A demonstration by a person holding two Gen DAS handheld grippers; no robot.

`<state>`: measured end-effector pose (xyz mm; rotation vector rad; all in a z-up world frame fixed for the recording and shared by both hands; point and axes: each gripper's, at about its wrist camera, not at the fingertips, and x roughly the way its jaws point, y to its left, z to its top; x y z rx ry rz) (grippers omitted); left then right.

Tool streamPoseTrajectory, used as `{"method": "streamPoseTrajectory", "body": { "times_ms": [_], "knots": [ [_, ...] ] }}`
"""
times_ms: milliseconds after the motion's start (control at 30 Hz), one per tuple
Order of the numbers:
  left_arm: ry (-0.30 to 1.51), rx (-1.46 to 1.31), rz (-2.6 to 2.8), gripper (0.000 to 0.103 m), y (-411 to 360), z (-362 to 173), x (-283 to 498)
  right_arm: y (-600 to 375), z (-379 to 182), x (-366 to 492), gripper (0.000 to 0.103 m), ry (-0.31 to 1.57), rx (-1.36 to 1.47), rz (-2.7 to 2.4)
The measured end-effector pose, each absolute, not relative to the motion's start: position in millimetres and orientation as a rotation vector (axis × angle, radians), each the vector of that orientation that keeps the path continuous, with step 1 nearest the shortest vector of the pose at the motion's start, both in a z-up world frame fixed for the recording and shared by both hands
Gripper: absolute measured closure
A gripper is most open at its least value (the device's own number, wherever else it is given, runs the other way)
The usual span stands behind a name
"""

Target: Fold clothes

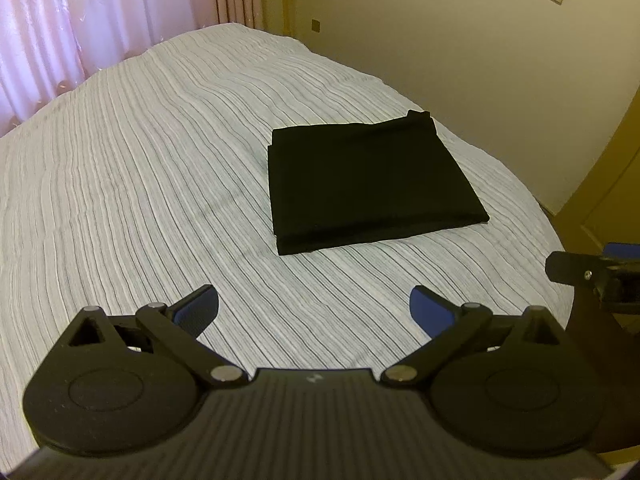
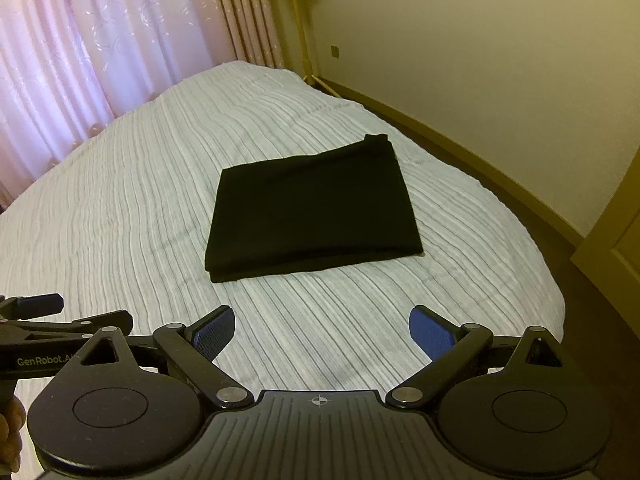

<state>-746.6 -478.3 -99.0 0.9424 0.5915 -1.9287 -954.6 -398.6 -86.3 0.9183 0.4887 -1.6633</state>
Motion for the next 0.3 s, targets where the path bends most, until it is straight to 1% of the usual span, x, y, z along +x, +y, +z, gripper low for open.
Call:
{"method": "streamPoseTrajectory", "body": {
  "times_ms": [300],
  "knots": [
    [0.576,0.937,-1.923,0.002,-477.9,-99.1,-744.1,-401.5,-85.1,-951.1,0.006,0.500,0.911,-1.654]
  ]
}}
